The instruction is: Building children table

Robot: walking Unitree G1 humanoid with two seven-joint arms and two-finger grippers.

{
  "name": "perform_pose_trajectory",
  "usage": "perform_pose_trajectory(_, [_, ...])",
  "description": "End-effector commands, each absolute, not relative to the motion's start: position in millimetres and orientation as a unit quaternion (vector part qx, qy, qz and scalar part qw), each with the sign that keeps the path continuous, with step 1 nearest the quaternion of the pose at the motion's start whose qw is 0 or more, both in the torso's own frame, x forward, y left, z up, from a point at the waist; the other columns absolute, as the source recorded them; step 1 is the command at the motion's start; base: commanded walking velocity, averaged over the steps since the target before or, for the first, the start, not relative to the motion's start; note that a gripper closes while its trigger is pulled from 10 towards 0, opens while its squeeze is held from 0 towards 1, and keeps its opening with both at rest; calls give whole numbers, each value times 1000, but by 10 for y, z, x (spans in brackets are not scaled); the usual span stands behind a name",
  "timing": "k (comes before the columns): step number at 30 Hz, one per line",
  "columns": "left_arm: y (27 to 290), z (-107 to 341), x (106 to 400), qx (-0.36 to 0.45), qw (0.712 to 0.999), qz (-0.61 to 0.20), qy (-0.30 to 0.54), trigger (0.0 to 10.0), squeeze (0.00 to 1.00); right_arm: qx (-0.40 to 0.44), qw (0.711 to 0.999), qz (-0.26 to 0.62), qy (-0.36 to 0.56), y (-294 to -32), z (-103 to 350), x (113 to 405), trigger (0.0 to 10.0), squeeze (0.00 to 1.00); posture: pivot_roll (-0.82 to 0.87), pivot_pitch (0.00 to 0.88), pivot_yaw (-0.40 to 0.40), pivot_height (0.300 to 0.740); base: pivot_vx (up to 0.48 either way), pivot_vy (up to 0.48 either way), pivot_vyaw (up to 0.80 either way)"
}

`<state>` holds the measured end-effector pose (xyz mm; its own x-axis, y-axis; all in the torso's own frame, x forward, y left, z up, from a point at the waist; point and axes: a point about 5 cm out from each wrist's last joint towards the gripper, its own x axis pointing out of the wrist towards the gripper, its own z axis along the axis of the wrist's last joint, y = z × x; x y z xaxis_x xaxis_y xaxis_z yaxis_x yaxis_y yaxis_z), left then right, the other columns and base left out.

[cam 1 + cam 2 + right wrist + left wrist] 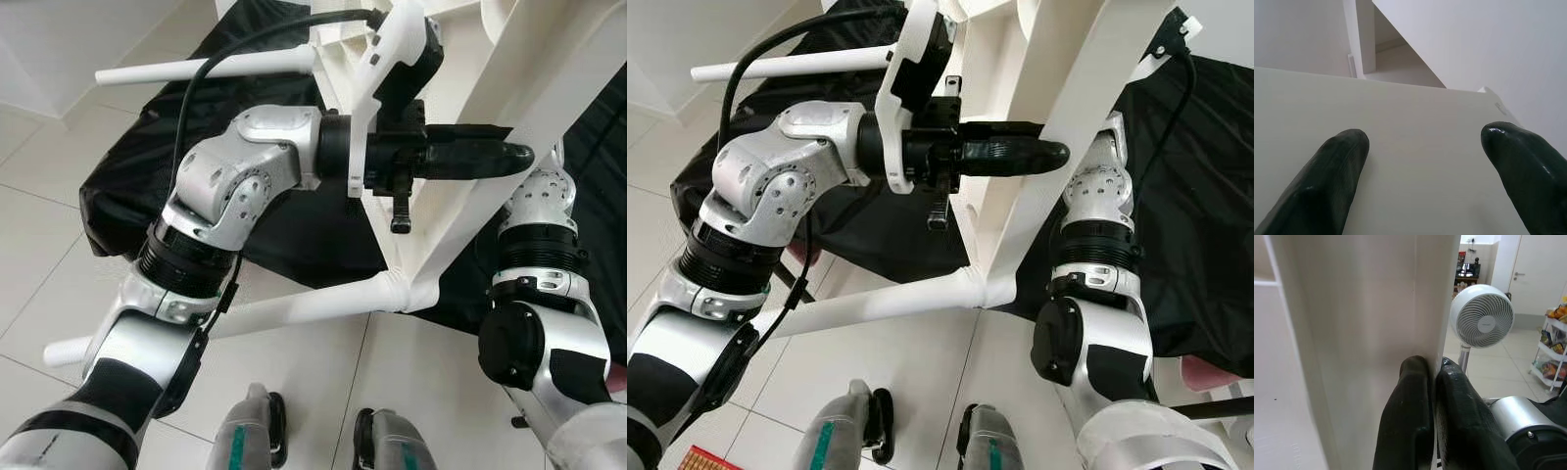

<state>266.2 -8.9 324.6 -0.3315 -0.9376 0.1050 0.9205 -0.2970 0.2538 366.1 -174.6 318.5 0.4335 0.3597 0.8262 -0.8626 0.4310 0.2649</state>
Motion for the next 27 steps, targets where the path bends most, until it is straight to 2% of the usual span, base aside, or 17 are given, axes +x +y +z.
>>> perform_pose_trajectory(1, [-253,3268,2387,71,404,-903,-127,10000,0,313,732,495,-346,-1332,3419,3600,10000,0,-42,74,38,740,0,0,0])
perform_pose_trajectory(3, [-271,3252,2404,69,410,-901,-125,10000,0,312,733,495,-348,-1330,3428,3598,10000,0,-45,78,41,740,0,0,0])
perform_pose_trajectory(7, [-313,3110,2482,61,450,-885,-102,10000,0,303,746,485,-343,-1355,3394,3599,10000,0,-38,84,38,740,0,0,0])
perform_pose_trajectory(8, [-315,3075,2509,56,463,-880,-88,10000,1000,300,751,481,-339,-1364,3371,3603,10000,0,-35,85,37,740,0,0,0])
perform_pose_trajectory(11, [-299,3013,2558,45,486,-870,-69,10000,1000,296,765,469,-327,-1407,3293,3613,10000,0,-26,90,30,740,0,0,0])
perform_pose_trajectory(14, [-291,2992,2573,46,494,-866,-69,10000,1000,291,778,455,-322,-1442,3253,3628,10000,0,-21,92,23,740,0,0,0])
perform_pose_trajectory(15, [-285,2963,2593,43,506,-859,-64,10000,1000,282,796,435,-312,-1490,3197,3647,10000,0,-16,95,17,740,0,0,0])
perform_pose_trajectory(16, [-285,2963,2593,43,506,-859,-64,10000,1000,282,796,435,-312,-1490,3197,3647,10000,0,-16,95,17,740,0,0,0])
perform_pose_trajectory(18, [-271,2927,2621,41,524,-848,-62,10000,1000,271,821,402,-301,-1568,3116,3668,10000,0,-16,100,16,740,0,0,0])
perform_pose_trajectory(19, [-271,2927,2621,41,524,-848,-62,10000,1000,271,821,402,-301,-1568,3116,3668,10000,0,-16,100,16,740,0,0,0])
perform_pose_trajectory(20, [-259,2911,2633,39,532,-844,-61,10000,0,262,837,376,-300,-1629,3070,3669,10000,0,-17,100,14,740,0,0,0])
perform_pose_trajectory(24, [-242,2879,2666,36,547,-835,-56,10000,0,238,864,332,-295,-1792,2933,3613,10000,0,-9,104,15,740,0,0,0])
perform_pose_trajectory(27, [-227,2860,2702,42,552,-831,-50,10000,0,239,870,325,-282,-1926,2771,3489,10000,0,-11,104,20,740,0,0,0])
